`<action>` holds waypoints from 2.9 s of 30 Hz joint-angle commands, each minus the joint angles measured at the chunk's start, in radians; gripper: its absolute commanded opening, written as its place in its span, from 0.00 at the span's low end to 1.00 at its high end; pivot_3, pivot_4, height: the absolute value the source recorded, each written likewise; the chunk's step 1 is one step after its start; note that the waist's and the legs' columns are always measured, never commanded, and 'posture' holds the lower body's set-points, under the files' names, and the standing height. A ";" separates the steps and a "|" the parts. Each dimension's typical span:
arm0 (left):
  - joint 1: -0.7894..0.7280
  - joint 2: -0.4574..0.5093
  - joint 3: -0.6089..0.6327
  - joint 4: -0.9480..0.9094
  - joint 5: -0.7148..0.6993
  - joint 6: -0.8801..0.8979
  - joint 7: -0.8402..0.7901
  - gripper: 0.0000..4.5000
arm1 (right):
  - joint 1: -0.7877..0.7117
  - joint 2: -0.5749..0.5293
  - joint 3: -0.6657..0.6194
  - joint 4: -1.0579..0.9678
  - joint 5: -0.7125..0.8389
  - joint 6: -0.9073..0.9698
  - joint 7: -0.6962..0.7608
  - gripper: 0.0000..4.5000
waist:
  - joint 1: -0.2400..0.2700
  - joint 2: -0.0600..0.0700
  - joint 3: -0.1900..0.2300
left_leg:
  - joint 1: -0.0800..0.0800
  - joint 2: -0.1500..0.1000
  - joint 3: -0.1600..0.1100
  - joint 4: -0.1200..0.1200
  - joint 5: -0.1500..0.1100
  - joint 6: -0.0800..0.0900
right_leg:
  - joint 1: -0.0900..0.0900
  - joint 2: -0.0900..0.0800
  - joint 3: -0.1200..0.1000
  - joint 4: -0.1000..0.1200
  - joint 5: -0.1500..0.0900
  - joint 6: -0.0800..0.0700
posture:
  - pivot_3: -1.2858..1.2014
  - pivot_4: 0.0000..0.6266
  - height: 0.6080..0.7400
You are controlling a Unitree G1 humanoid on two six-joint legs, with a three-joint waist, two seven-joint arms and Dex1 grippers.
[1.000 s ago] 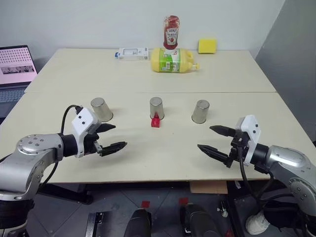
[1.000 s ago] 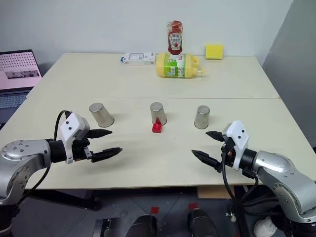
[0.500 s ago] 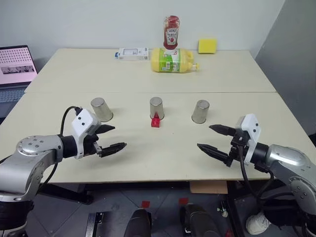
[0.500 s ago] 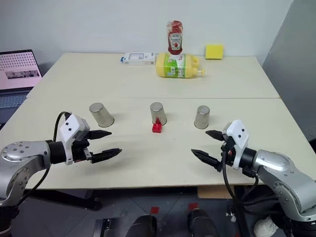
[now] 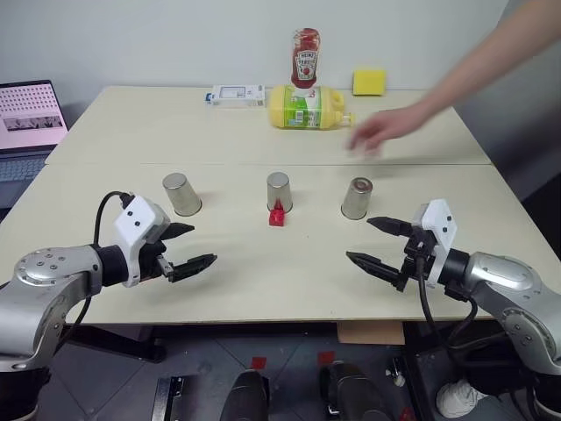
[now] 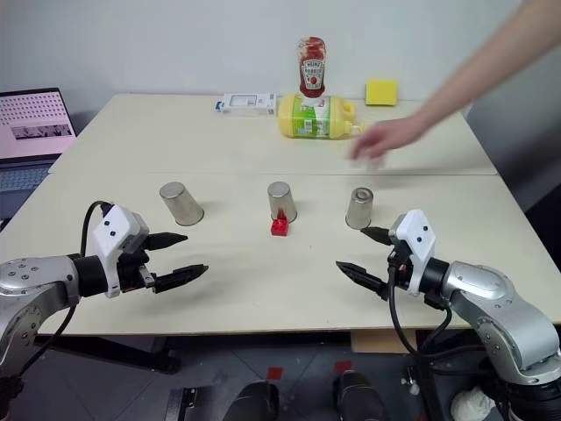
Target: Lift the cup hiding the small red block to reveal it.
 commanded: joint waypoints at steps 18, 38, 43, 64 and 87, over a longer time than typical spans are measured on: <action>-0.032 0.021 0.021 -0.008 -0.002 -0.010 -0.014 1.00 | -0.019 0.011 -0.006 -0.022 0.003 -0.022 0.011 1.00 | 0.000 0.000 0.000 | 0.000 0.000 0.000 0.000 0.000 0.000 | 0.000 0.000 0.000 0.000 0.000 0.000 | 0.52 0.24 1.00; -0.057 -0.008 0.000 0.006 0.003 -0.019 -0.002 1.00 | 0.001 0.010 -0.007 -0.050 0.025 -0.011 0.017 1.00 | 0.000 0.000 0.000 | 0.000 0.000 0.000 0.000 0.000 0.000 | 0.000 0.000 0.000 0.000 0.000 0.000 | 0.52 0.24 1.00; -0.082 -0.038 0.008 0.093 0.027 -0.031 0.043 1.00 | -0.023 0.004 -0.007 -0.052 0.047 0.010 0.027 1.00 | 0.000 0.000 0.000 | 0.000 0.000 0.000 0.000 0.000 0.000 | 0.000 0.000 0.000 0.000 0.000 0.000 | 0.52 0.24 1.00; -0.493 -0.166 -0.117 0.682 0.250 -0.124 0.277 1.00 | -0.173 -0.010 0.063 -0.024 0.083 0.101 0.083 1.00 | 0.002 -0.001 0.000 | -0.001 -0.001 -0.001 0.000 0.000 0.000 | 0.000 0.000 -0.002 0.000 0.000 0.000 | 0.52 0.24 1.00; -0.848 -0.286 -0.197 1.291 0.420 -0.409 0.296 1.00 | -0.196 -0.027 0.074 -0.045 0.126 0.168 0.110 1.00 | 0.001 -0.001 -0.001 | -0.002 -0.001 -0.002 0.001 0.000 0.000 | 0.000 0.000 -0.002 0.000 0.001 0.001 | 0.52 0.24 1.00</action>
